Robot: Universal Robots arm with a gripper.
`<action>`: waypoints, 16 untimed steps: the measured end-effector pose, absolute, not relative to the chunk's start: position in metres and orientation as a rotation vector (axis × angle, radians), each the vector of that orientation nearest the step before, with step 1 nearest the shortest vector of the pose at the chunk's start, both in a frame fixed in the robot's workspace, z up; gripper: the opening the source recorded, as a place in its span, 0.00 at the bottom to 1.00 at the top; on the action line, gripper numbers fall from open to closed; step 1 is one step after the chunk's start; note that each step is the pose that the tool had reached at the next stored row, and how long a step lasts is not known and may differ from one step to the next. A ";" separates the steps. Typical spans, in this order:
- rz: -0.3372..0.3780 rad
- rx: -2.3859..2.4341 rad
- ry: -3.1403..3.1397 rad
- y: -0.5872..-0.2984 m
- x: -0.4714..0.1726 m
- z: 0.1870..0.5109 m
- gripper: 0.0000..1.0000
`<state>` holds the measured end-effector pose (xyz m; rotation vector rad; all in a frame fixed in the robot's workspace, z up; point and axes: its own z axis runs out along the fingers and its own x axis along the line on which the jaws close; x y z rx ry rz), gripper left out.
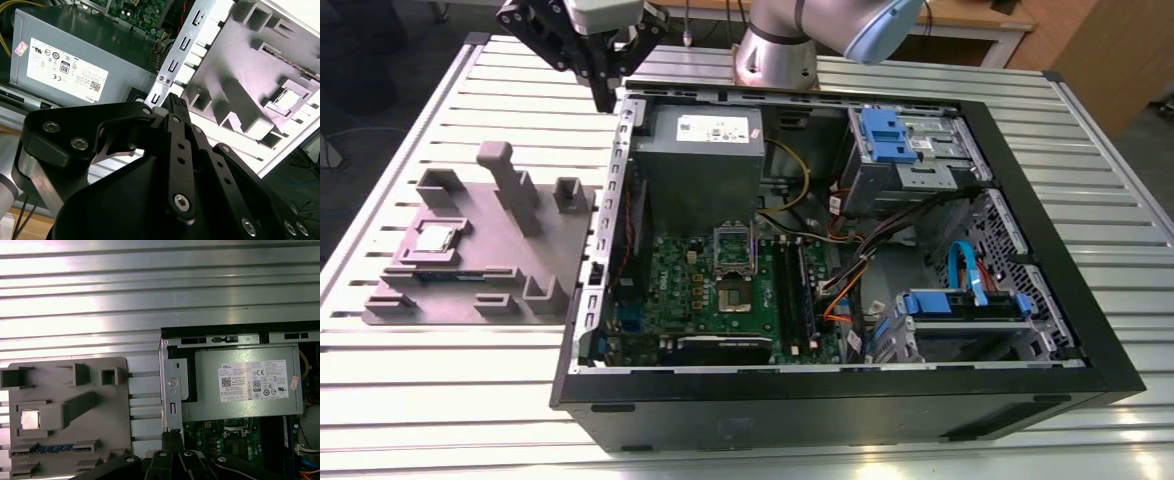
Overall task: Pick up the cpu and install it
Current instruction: 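Reach for the cpu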
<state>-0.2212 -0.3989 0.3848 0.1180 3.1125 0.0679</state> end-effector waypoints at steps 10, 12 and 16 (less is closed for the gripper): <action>0.068 0.118 3.113 -0.399 -0.223 0.385 0.11; 0.068 0.118 3.113 -0.399 -0.225 0.385 0.11; 0.068 0.118 3.112 -0.399 -0.231 0.385 0.11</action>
